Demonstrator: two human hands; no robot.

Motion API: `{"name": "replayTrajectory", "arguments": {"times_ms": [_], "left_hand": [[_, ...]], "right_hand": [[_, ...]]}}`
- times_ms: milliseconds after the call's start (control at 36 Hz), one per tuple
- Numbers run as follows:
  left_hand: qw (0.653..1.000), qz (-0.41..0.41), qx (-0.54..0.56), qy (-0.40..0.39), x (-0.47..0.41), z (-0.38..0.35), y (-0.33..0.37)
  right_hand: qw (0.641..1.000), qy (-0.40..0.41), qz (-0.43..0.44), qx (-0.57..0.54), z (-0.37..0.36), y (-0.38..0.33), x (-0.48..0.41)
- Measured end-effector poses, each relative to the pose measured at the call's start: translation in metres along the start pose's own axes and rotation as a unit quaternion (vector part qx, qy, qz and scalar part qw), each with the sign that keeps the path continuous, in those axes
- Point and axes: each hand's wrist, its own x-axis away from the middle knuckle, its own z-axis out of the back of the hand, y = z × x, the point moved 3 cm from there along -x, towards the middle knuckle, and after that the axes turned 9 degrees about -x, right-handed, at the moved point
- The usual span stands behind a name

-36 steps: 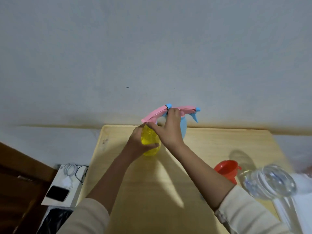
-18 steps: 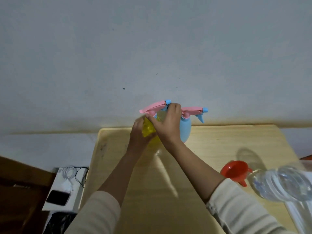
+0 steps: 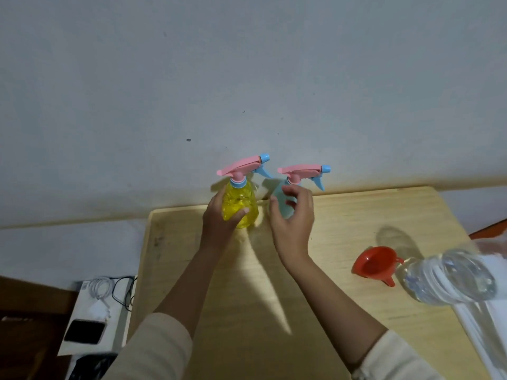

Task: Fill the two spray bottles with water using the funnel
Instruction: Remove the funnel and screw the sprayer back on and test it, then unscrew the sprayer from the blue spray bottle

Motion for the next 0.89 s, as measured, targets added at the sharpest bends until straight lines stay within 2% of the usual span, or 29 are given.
{"name": "replayTrajectory", "arguments": {"times_ms": [83,167,306,528,722,806,889], "left_hand": [[1.000,-0.003,-0.002,0.005,0.001,-0.001,-0.001],[1.000,0.003,0.004,0.005,0.000,-0.001,-0.003],[1.000,-0.005,0.004,0.013,0.001,-0.002,-0.004],[1.000,0.010,-0.014,0.013,0.006,-0.002,0.000],[0.995,0.026,-0.006,0.096,0.053,-0.001,0.019],[0.999,-0.003,0.043,0.023,0.092,-0.011,0.038],[0.995,-0.072,-0.014,-0.074,0.118,-0.026,0.058]], "right_hand": [[0.996,0.044,-0.072,0.011,0.011,0.021,0.006],[0.991,0.053,-0.121,0.036,0.011,0.034,-0.005],[0.993,0.040,-0.106,0.026,0.001,0.041,-0.034],[0.993,0.076,-0.086,-0.012,0.011,0.038,-0.031],[0.993,-0.019,-0.097,-0.071,0.039,0.014,-0.011],[0.987,-0.071,-0.117,-0.086,0.054,0.001,-0.001],[0.975,-0.082,-0.148,-0.141,0.070,-0.012,0.011]]}}
